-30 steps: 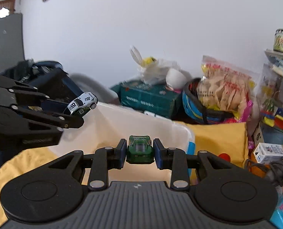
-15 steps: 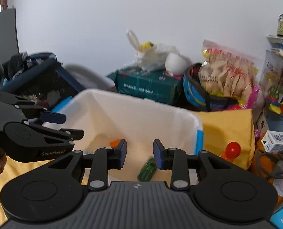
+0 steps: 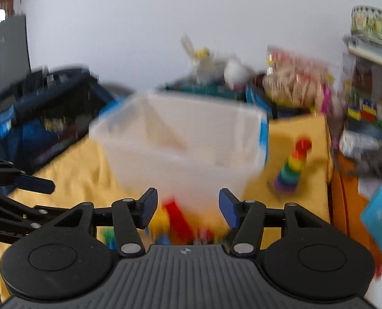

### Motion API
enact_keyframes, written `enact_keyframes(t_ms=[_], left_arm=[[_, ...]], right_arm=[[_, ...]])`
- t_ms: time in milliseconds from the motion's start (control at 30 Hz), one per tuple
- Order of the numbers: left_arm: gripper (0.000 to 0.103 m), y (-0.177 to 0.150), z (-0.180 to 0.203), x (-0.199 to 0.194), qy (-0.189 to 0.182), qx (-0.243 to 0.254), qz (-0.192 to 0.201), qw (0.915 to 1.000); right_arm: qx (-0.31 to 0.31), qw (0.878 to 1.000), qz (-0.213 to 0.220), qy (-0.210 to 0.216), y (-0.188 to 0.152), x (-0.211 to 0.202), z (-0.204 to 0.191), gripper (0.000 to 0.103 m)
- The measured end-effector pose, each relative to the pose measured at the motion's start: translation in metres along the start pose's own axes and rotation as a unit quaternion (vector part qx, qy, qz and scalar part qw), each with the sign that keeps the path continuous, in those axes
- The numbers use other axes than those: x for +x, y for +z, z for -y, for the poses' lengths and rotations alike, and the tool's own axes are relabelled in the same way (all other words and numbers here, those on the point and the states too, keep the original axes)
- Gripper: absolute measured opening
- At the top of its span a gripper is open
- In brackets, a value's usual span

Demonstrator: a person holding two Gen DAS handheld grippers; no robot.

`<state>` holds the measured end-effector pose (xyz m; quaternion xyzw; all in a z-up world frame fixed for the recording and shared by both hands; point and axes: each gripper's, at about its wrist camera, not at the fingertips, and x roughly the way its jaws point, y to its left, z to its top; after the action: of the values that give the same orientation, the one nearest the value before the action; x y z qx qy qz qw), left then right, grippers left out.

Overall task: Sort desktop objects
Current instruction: 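Grasp a white-and-red toy car with the left gripper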

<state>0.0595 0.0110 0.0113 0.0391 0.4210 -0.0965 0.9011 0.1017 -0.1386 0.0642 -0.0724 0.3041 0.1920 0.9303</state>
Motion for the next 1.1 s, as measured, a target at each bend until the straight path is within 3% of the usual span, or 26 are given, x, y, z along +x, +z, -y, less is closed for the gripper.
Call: enact_keyframes(t_ms=[100,267,467,567,667,833,933,1033,1100], left_arm=[[0.069,-0.030,0.003,0.009,-0.015,0.016,-0.041,0.9989],[0.069,-0.064,0.010,0.012,-0.002,0.043,-0.056,0.9975],[0.069,-0.074,0.010,0.009,0.000,0.050,-0.059,0.9970],[0.069,-0.072,0.005,0.008,0.002,0.049,-0.050,0.9976],[0.069,-0.067,-0.001,0.003,0.025,0.059,-0.016,0.9978],[0.069,-0.048,-0.024,0.011,0.067,0.110,0.021,0.9914],[0.059,-0.043,-0.030,0.023,0.058,0.164,0.019,0.9847],[0.038,-0.044,-0.026,0.040,0.042,0.210,0.000,0.9768],[0.031,-0.047,-0.026,0.047,0.048,0.230,0.003,0.9721]], right_arm=[[0.008,0.999,-0.049,0.006,-0.030,0.008,-0.004,0.057],[0.014,0.994,-0.106,0.013,-0.071,0.012,-0.014,0.057],[0.040,0.987,-0.156,0.028,-0.103,0.014,-0.021,0.057],[0.043,0.985,-0.167,0.026,-0.113,0.015,-0.029,0.057],[0.029,0.986,-0.160,0.024,-0.110,0.012,-0.040,0.057],[0.019,0.988,-0.151,0.007,-0.104,0.009,-0.054,0.057],[0.029,0.988,-0.152,-0.008,-0.103,0.008,-0.057,0.057],[0.045,0.987,-0.151,-0.027,-0.103,0.007,-0.058,0.057],[0.054,0.986,-0.150,-0.039,-0.105,0.005,-0.059,0.057]])
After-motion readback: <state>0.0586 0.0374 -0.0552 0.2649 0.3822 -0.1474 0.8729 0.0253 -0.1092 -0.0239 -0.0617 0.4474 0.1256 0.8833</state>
